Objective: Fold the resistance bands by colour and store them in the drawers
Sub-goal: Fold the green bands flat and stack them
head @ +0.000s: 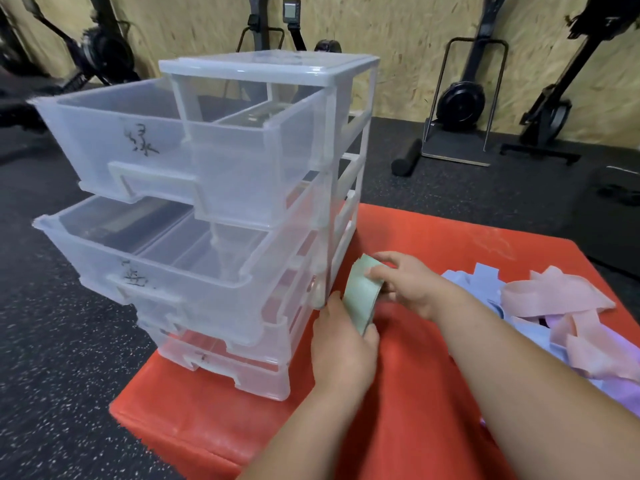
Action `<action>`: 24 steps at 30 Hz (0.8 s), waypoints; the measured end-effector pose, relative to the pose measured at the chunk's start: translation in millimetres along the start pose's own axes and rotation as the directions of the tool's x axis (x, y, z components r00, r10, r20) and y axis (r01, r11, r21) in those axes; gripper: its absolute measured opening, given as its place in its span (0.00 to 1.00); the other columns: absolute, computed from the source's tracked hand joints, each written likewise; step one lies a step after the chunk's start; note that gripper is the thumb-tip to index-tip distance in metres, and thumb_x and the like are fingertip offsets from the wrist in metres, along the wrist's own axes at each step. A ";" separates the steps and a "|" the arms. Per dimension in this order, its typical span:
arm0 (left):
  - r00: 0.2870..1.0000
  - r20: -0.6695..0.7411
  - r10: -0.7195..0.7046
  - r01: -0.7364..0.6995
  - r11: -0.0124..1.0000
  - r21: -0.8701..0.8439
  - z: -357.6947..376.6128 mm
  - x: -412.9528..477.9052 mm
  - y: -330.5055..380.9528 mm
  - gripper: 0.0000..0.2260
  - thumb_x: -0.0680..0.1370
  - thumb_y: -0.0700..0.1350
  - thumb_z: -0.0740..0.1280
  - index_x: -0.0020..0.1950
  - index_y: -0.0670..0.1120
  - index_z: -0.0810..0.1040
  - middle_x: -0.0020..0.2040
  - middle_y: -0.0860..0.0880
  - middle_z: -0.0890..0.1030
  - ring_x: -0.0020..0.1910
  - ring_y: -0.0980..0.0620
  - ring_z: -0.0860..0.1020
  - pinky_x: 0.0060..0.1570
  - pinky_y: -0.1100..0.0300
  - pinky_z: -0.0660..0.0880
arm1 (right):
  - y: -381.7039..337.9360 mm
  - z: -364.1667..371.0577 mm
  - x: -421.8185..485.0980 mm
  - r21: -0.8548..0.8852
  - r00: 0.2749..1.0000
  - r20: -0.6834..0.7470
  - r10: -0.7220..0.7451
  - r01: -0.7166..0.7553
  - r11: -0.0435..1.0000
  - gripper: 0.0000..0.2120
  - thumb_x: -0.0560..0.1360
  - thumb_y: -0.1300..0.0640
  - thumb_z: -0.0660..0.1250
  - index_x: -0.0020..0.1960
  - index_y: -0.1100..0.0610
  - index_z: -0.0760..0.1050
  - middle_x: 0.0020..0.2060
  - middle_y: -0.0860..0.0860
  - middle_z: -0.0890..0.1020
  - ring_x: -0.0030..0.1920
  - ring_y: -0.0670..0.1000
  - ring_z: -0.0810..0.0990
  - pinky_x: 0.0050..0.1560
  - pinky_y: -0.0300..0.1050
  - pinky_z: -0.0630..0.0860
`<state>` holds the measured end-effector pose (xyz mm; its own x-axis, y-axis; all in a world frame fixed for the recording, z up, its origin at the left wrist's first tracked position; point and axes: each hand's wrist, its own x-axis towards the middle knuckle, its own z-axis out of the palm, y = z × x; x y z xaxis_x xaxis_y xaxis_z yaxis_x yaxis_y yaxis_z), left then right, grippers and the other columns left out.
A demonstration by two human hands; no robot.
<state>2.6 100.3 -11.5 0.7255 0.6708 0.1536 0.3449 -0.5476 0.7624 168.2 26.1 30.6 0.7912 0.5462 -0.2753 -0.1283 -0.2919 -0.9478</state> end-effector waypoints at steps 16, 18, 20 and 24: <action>0.987 -0.140 -0.073 0.066 0.997 -0.048 50.5 16.8 -2.5 0.26 0.76 0.52 0.74 0.72 0.48 0.74 0.62 0.49 0.77 0.61 0.45 0.77 0.63 0.50 0.76 | 44.3 -29.3 62.2 -0.485 0.978 -0.003 -0.211 0.183 0.855 0.19 0.74 0.54 0.78 0.63 0.52 0.79 0.51 0.48 0.86 0.49 0.47 0.84 0.52 0.45 0.77; 0.989 -0.137 -0.059 0.051 0.997 -0.057 51.8 14.2 -3.9 0.22 0.77 0.53 0.73 0.70 0.50 0.76 0.60 0.51 0.77 0.60 0.47 0.77 0.61 0.50 0.76 | 46.9 -29.5 62.0 -0.541 0.970 0.007 -0.245 0.209 0.815 0.18 0.75 0.53 0.76 0.64 0.52 0.80 0.53 0.46 0.86 0.48 0.45 0.82 0.53 0.44 0.76; 0.991 -0.124 -0.045 0.039 0.998 -0.045 52.3 11.5 -4.8 0.23 0.77 0.56 0.72 0.70 0.51 0.75 0.60 0.52 0.77 0.60 0.48 0.76 0.61 0.50 0.76 | 46.3 -27.7 61.2 -0.592 0.965 -0.003 -0.264 0.211 0.777 0.18 0.76 0.51 0.76 0.65 0.49 0.81 0.56 0.45 0.85 0.50 0.45 0.82 0.54 0.44 0.75; 0.994 -0.112 -0.017 0.013 0.999 -0.041 51.4 3.0 -0.9 0.24 0.80 0.59 0.68 0.72 0.49 0.72 0.64 0.51 0.76 0.62 0.49 0.74 0.63 0.52 0.75 | 43.1 -22.1 54.2 -0.580 0.964 -0.064 -0.259 0.176 0.795 0.19 0.75 0.52 0.75 0.66 0.48 0.81 0.60 0.46 0.85 0.58 0.49 0.83 0.62 0.48 0.78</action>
<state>35.1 77.1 -44.0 0.6482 0.7320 0.2099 0.3293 -0.5179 0.7895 218.7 25.7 -21.6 0.8337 0.5521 -0.0093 0.3839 -0.5916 -0.7090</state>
